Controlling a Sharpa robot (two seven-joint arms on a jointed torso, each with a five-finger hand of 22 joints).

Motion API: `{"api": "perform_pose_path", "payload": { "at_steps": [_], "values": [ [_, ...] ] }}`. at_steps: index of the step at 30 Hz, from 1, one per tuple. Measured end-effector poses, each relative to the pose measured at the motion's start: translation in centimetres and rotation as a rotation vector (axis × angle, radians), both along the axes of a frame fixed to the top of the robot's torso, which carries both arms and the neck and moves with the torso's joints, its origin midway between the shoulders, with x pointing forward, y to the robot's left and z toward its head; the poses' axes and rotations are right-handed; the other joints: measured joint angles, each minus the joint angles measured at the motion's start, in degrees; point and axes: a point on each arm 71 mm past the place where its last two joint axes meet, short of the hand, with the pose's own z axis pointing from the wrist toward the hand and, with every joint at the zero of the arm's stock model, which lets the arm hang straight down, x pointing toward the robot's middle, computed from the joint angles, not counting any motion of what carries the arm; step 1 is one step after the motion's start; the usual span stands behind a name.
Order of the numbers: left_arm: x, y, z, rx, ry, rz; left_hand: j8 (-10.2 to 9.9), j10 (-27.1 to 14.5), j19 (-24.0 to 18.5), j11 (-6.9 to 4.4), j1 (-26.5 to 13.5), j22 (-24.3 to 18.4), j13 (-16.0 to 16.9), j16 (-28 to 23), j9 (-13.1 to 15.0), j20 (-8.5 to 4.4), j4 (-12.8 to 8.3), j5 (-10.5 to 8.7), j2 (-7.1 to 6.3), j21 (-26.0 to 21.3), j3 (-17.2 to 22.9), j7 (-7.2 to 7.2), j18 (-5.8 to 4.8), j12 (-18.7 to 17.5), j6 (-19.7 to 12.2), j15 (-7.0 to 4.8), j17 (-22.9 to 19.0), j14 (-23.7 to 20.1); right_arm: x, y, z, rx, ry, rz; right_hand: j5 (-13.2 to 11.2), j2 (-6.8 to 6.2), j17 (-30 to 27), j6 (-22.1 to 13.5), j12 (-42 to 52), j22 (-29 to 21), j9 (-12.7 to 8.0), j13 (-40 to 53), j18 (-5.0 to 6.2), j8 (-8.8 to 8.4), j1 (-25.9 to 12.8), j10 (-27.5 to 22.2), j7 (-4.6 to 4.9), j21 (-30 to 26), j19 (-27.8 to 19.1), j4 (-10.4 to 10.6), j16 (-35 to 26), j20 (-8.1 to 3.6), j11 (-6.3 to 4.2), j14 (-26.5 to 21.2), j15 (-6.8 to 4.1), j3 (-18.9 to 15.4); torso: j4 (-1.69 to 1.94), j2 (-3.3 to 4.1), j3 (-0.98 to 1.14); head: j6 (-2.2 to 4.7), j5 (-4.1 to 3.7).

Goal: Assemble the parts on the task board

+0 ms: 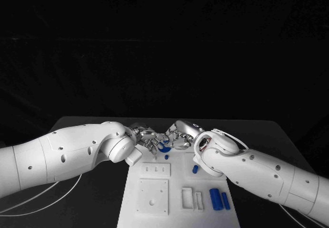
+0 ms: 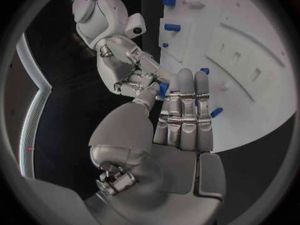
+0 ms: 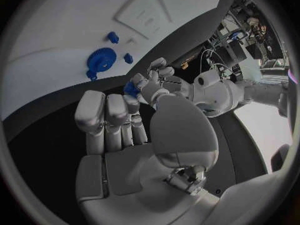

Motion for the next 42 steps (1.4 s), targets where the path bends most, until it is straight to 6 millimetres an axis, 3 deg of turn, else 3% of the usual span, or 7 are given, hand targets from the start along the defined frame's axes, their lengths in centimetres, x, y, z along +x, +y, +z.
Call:
{"api": "perform_pose_path", "payload": {
  "at_steps": [6,11,24,26,29,31,42],
  "values": [
    [0.0,0.0,-0.1,0.000,-0.002,0.006,0.95,0.45,-0.19,-0.92,-1.73,2.41,1.50,4.52,0.01,-1.04,-0.76,8.53,-2.05,3.35,0.75,0.80,-0.02,5.73,0.81,-0.99,2.73,0.77,0.0,0.0,0.0,0.000,0.001,0.002,0.43,-0.14,-0.23,0.00,-0.53,0.00,0.01,-0.39,0.00,-0.03,-0.14,0.00,0.00,-0.56,0.00,0.24,-0.51,0.00,0.00,0.00,0.00,-0.93,-0.03,0.00,0.04,-0.02,0.05],
    [0.1,0.1,-0.1,0.002,-0.008,0.016,1.88,0.97,0.63,-1.45,-2.55,4.01,2.65,7.73,0.95,-1.85,-1.34,13.25,-3.47,5.75,1.03,1.06,-0.49,10.36,1.37,-1.51,4.51,1.29,0.0,0.0,-0.1,0.002,0.001,0.003,3.52,-0.91,-0.70,-0.74,-1.64,0.00,0.06,-1.33,0.00,-0.03,-0.92,-0.52,0.23,-1.38,0.00,0.92,-1.27,0.00,0.07,0.00,0.00,-3.03,-0.03,-0.01,0.04,0.02,0.13],
    [0.1,0.2,0.0,0.012,-0.029,0.026,1.20,1.37,0.23,-1.85,-3.67,6.22,2.58,10.82,2.15,-2.67,-3.14,13.84,-4.60,8.28,3.21,0.80,-0.91,15.11,1.84,-2.02,7.16,1.82,-0.3,-1.7,-0.5,0.006,0.009,0.000,7.00,-2.64,-1.64,-4.08,-3.63,-0.01,-0.03,-3.51,0.00,0.05,-1.45,-1.68,0.76,-3.75,-0.06,4.03,-2.46,0.06,0.79,-0.31,0.31,-9.94,0.09,-0.04,0.05,0.12,0.49],
    [0.2,0.4,0.0,0.017,-0.034,0.031,0.77,1.58,0.78,-2.06,-3.50,6.86,3.33,12.55,2.15,-3.23,-3.13,13.84,-4.93,9.41,3.22,0.58,-1.07,17.66,2.07,-2.13,8.04,1.95,-0.6,-2.3,-0.6,0.005,0.013,-0.001,10.26,-3.50,-2.91,-6.64,-6.21,-0.01,-0.04,-5.84,0.00,0.20,-2.31,-3.35,1.22,-6.41,-0.66,5.40,-4.20,0.66,1.07,-0.91,0.89,-15.50,0.05,-0.06,0.05,0.08,0.62],
    [0.2,0.8,0.0,0.028,-0.043,0.038,0.41,1.68,0.80,-2.17,-3.68,8.03,4.31,15.26,2.15,-3.53,-3.13,13.83,-5.21,10.98,3.22,0.40,-1.32,20.11,2.24,-2.47,9.51,2.16,-0.9,-3.1,-0.6,0.005,0.019,-0.006,11.33,-3.32,-4.65,-11.31,-8.99,-0.01,-0.24,-9.65,0.00,0.20,0.05,-4.68,1.78,-9.69,-0.93,9.18,-5.82,0.93,1.53,-1.43,1.00,-24.75,0.01,-0.10,0.05,0.01,0.74],
    [0.1,1.1,0.0,0.038,-0.049,0.043,0.22,1.69,0.63,-2.18,-3.67,8.62,4.76,16.49,2.15,-3.70,-3.13,13.83,-5.22,11.77,3.22,0.36,-1.35,21.23,2.29,-2.63,10.07,2.00,-1.0,-3.8,-0.4,0.008,0.019,-0.013,11.56,-3.74,-5.06,-12.44,-8.98,-0.01,-0.31,-10.54,0.00,0.20,1.27,-4.73,1.90,-10.44,-0.87,11.42,-5.82,1.00,1.60,-1.56,1.13,-26.99,-0.03,-0.13,0.05,-0.01,0.80],
    [-0.8,3.1,-1.0,0.101,-0.046,0.056,-0.45,1.91,0.01,-2.53,-3.42,11.90,7.93,23.77,2.15,-4.31,-3.13,13.77,-5.41,15.66,3.21,0.16,-1.76,27.80,2.48,-3.03,11.78,1.99,-0.7,-8.1,1.1,0.056,0.025,-0.085,12.88,-3.89,-5.33,-12.17,-8.26,-0.01,-0.34,-11.55,0.00,0.20,2.43,-5.12,1.78,-10.87,-0.72,13.51,-5.55,1.14,1.60,-1.66,1.23,-28.37,-0.31,-0.59,0.18,-0.27,1.22]
  ]
}}
